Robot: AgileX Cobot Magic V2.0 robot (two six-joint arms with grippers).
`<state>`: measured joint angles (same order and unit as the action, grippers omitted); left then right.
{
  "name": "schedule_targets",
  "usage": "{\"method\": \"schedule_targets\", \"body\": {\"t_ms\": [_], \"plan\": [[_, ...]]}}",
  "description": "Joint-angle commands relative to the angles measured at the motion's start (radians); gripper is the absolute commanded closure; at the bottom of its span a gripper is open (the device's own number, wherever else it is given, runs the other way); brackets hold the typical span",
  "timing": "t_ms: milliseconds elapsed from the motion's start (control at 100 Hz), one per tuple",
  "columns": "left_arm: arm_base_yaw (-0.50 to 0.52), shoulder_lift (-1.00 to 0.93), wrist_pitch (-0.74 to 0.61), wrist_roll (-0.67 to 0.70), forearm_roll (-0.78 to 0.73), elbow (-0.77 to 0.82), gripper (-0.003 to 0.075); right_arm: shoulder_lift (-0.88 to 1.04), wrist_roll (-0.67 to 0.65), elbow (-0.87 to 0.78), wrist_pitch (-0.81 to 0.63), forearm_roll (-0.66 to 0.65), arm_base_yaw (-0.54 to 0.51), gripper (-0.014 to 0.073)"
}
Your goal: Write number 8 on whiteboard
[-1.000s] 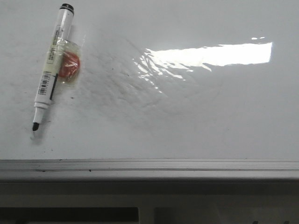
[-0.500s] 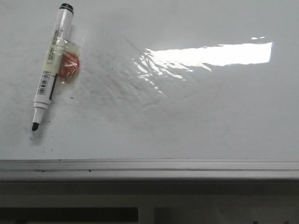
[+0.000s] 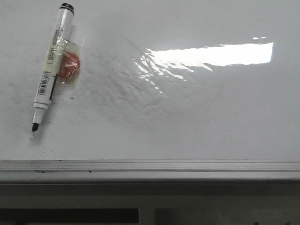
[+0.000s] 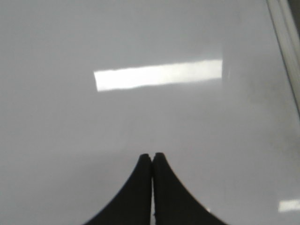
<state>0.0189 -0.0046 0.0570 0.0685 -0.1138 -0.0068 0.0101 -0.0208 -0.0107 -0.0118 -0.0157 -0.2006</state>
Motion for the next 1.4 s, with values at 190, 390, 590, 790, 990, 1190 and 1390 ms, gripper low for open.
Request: {"method": "schedule_targets", "body": {"t_ms": [190, 390, 590, 790, 990, 1190, 1390], "plan": [[0.003, -0.005, -0.078, 0.003, 0.024, -0.07, 0.0741, 0.018, 0.003, 0.096, 0.041, 0.003, 0.002, 0.0663], [0.003, 0.099, 0.033, 0.003, 0.026, -0.224, 0.0741, -0.095, 0.003, 0.244, 0.31, 0.068, 0.02, 0.0654], [-0.001, 0.185, 0.033, 0.003, 0.026, -0.263, 0.0737, -0.262, 0.003, 0.361, 0.485, 0.147, 0.025, 0.0657], [-0.001, 0.251, -0.031, 0.003, 0.084, -0.263, 0.0513, -0.273, 0.003, 0.359, 0.423, 0.147, 0.029, 0.0657], [-0.026, 0.356, -0.114, 0.003, 0.139, -0.263, 0.0311, -0.273, 0.003, 0.359, 0.439, 0.147, 0.029, 0.0657], [-0.235, 0.476, -0.277, 0.009, 0.128, -0.263, 0.0311, -0.273, 0.003, 0.359, 0.452, 0.147, 0.029, 0.0657], [-0.536, 0.637, -0.337, 0.009, 0.129, -0.263, 0.0311, -0.273, 0.003, 0.359, 0.452, 0.147, 0.029, 0.0657]]}}
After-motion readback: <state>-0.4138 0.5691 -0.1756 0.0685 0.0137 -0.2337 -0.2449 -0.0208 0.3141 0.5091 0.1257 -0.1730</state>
